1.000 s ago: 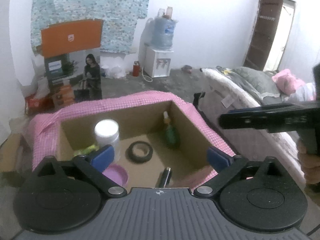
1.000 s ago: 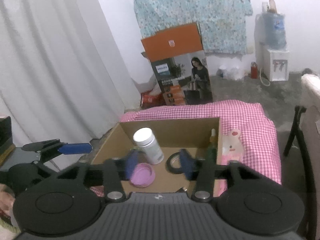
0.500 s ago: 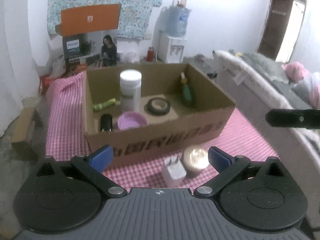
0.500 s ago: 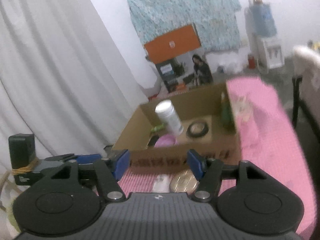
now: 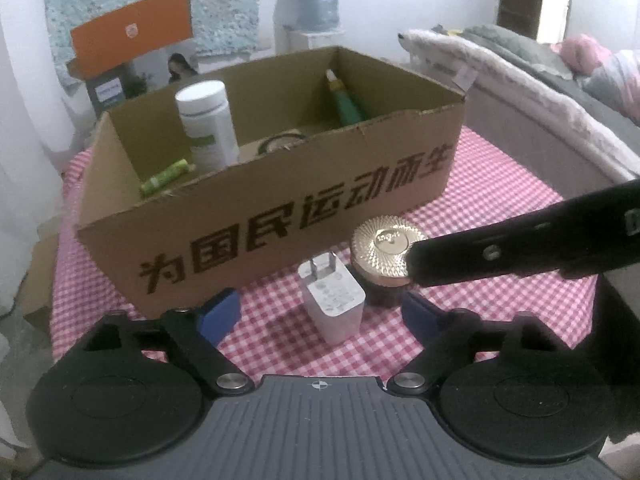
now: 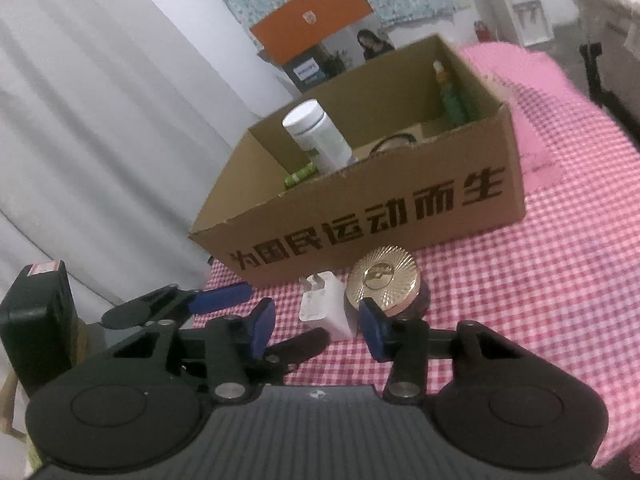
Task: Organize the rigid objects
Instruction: 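Move the right gripper to the white plug charger and grasp it, then lift the white plug with the right gripper and carry it over the box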
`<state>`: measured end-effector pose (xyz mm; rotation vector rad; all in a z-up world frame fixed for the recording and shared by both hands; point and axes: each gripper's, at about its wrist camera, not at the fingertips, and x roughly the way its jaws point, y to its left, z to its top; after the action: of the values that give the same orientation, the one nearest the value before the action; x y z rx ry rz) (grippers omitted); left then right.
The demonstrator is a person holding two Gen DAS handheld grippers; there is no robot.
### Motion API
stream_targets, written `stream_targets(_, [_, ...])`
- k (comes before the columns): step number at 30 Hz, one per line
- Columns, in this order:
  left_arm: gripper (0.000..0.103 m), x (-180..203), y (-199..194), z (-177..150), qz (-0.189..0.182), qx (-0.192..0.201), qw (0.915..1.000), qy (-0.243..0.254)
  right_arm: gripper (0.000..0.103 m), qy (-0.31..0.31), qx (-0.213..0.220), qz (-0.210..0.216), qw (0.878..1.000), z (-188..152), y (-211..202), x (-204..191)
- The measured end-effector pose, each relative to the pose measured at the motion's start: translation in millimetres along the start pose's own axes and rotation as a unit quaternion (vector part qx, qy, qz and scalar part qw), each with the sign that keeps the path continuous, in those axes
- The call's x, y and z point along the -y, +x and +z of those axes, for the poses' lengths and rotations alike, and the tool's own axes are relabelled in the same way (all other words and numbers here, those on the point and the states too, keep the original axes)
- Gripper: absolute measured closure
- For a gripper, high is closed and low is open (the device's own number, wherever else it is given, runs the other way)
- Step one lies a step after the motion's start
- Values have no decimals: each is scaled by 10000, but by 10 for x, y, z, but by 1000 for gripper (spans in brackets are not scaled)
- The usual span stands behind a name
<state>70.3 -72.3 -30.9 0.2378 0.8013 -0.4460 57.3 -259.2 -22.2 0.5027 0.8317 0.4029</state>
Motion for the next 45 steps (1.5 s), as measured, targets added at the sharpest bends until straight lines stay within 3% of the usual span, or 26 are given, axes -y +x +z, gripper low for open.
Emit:
stream_targets(6, [37,-75,155,12,-159,-210,9995,-184,65,57,-278,73,9996,37,314,-3])
stream_targets(12, [48,-96,208,36,-234,-277,9992,-159,66,35,-424,90,9991,60,493,-3])
stream_targets(17, [68,-67,217,55,-348,-264,9990,-130,69,-33,-455,54,9989,81,567,-13])
stream_targets(28, [76,-60,77,-20,-297,-355,9987,-196,70,-19,-624,199,9979,62,630,-48])
stream_targets(45, [74,-70,86,-26,-347,-463,9980,-251,69,536,-757,303,9952,-11,633,45])
